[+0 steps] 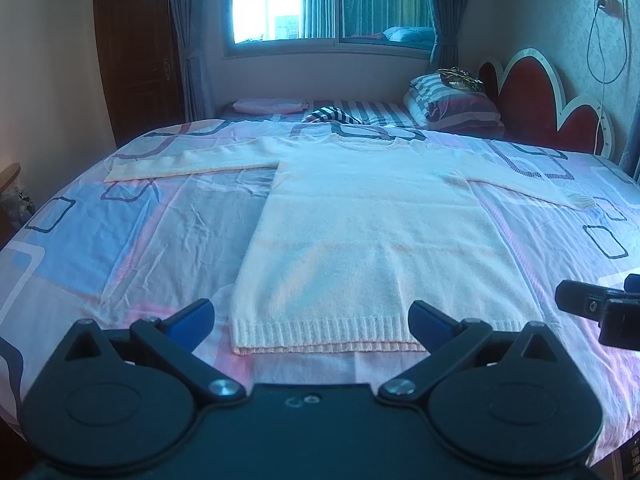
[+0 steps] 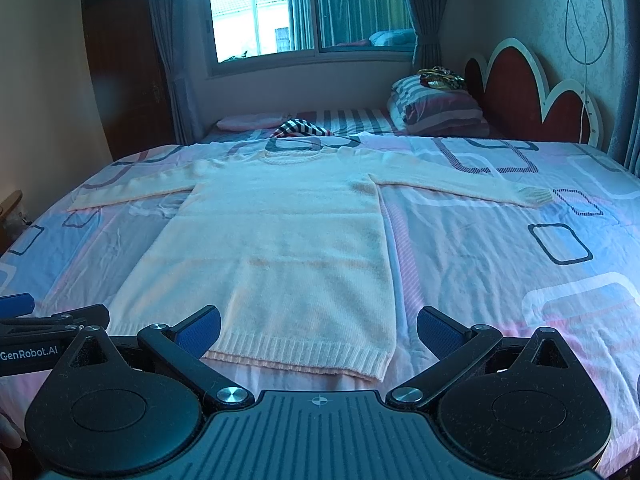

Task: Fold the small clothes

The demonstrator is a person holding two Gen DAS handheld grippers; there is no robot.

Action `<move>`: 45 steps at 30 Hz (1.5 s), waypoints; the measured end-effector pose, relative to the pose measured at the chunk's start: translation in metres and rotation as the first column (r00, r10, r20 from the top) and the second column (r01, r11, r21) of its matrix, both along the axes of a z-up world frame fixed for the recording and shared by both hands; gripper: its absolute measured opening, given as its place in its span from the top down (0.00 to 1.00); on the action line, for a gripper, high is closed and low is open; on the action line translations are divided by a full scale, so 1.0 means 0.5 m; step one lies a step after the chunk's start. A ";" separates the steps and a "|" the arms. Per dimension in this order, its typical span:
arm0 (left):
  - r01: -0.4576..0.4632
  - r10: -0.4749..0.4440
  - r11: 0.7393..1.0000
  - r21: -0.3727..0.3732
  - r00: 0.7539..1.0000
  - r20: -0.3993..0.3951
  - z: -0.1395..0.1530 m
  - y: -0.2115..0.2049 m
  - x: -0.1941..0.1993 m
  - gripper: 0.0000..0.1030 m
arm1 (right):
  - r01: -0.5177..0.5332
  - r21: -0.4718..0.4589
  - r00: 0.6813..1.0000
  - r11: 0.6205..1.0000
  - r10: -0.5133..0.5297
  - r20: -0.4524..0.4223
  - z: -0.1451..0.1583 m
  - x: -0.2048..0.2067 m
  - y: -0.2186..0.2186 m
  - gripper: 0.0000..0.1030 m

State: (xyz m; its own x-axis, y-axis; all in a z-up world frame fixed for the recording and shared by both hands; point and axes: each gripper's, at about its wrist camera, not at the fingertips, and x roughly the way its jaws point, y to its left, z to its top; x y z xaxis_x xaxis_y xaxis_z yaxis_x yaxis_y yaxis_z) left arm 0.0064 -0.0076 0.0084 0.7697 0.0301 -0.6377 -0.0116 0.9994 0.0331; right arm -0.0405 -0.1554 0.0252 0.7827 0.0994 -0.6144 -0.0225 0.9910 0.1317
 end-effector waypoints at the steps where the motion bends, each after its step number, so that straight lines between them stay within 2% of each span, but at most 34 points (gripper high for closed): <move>1: -0.001 0.001 1.000 0.000 1.000 -0.001 0.000 0.000 0.000 0.00 | 0.000 -0.001 1.000 1.000 0.000 0.000 0.000 0.000 0.000 0.00; 23: 0.010 -0.010 1.000 -0.013 1.000 -0.004 -0.007 -0.009 0.007 0.00 | 0.031 -0.007 1.000 0.999 -0.031 0.000 0.004 0.001 -0.019 0.00; 26: 0.026 -0.027 0.999 -0.026 1.000 -0.015 -0.008 -0.012 0.025 0.00 | 0.045 -0.010 0.999 0.999 -0.045 0.006 0.006 0.007 -0.028 0.00; 34: 0.068 -0.067 0.997 -0.047 0.998 0.023 0.000 -0.034 0.067 0.01 | 0.109 -0.010 0.994 0.994 -0.109 0.028 0.018 0.048 -0.070 0.00; 38: 0.100 -0.099 0.993 -0.057 0.995 0.018 0.000 -0.054 0.102 0.00 | 0.147 -0.012 0.988 0.989 -0.146 0.043 0.026 0.081 -0.097 0.00; 42: 0.154 -0.151 0.980 -0.125 0.988 0.035 0.006 -0.056 0.139 0.00 | 0.181 -0.012 0.982 0.984 -0.180 0.056 0.030 0.122 -0.127 0.00; 45: 0.169 -0.169 0.979 -0.118 0.986 0.011 -0.004 -0.059 0.192 0.00 | 0.210 -0.014 0.976 0.978 -0.208 0.063 0.025 0.158 -0.156 0.00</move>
